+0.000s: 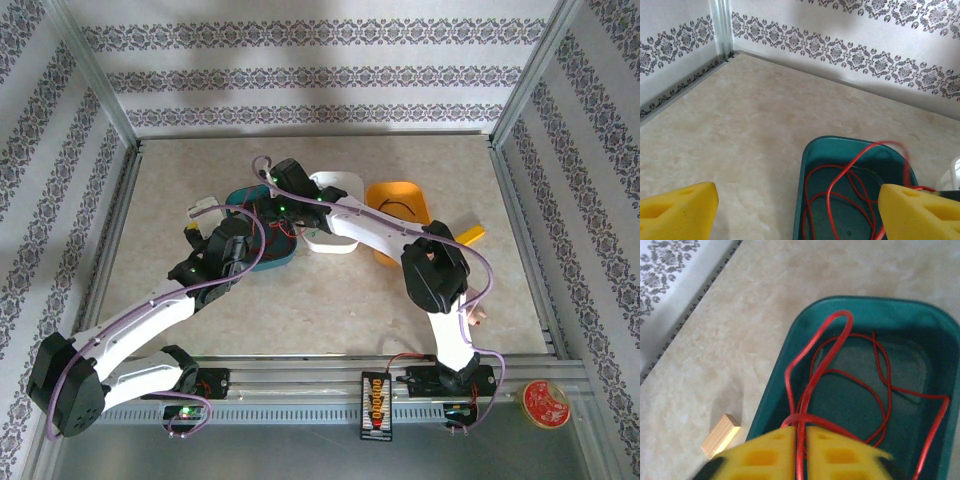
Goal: Untangle the cables
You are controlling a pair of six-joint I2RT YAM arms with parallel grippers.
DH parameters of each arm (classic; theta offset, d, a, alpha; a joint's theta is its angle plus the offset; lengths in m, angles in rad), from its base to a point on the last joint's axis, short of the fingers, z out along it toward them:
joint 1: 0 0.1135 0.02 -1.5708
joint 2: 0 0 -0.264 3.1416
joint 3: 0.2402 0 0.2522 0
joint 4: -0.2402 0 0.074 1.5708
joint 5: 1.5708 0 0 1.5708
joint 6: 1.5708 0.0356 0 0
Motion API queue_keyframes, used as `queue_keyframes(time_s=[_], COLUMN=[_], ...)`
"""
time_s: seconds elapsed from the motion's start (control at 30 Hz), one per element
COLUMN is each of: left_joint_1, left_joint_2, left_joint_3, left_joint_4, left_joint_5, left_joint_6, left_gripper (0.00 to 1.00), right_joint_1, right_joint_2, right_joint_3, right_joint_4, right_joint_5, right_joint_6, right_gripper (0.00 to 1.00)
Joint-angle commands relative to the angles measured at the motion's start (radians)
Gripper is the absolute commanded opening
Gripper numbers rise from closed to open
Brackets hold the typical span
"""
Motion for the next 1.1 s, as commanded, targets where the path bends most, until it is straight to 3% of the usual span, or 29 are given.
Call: queue_keyframes(time_s=[0.0,0.1,0.4,0.57,0.7,0.83,1.07], left_joint_1=[0.000,0.018,0.037,0.038,0.041,0.054,0.091], left_joint_2=[-0.019,-0.021,0.025,0.067,0.119,0.228,0.410], left_joint_3=[-0.009,-0.017,-0.009,-0.002,0.024,0.086,0.166], left_joint_4=[-0.025,-0.022,0.009,0.051,0.117,0.091,0.127], left_joint_5=[0.001,0.035,0.096,0.147,0.335,0.570,0.721], left_joint_6=[0.014,-0.025,-0.030,-0.021,0.062,0.028,-0.077], left_gripper=[0.84,0.84,0.84,0.83,0.81,0.80,0.73], right_joint_1=[-0.019,-0.028,-0.080,-0.072,-0.041,-0.046,-0.065], right_joint_2=[-0.025,-0.092,-0.407,-0.453,-0.458,-0.508,-0.601], right_joint_3=[0.018,-0.060,-0.413,-0.494,-0.535,-0.603,-0.651], right_joint_4=[0.008,0.033,0.085,0.043,0.001,0.010,-0.013], right_joint_5=[0.009,0.032,0.130,0.073,0.072,0.092,0.142], right_joint_6=[0.054,0.051,0.050,0.009,0.005,0.031,0.024], right_gripper=[0.38,0.45,0.48,0.48,0.47,0.47,0.47])
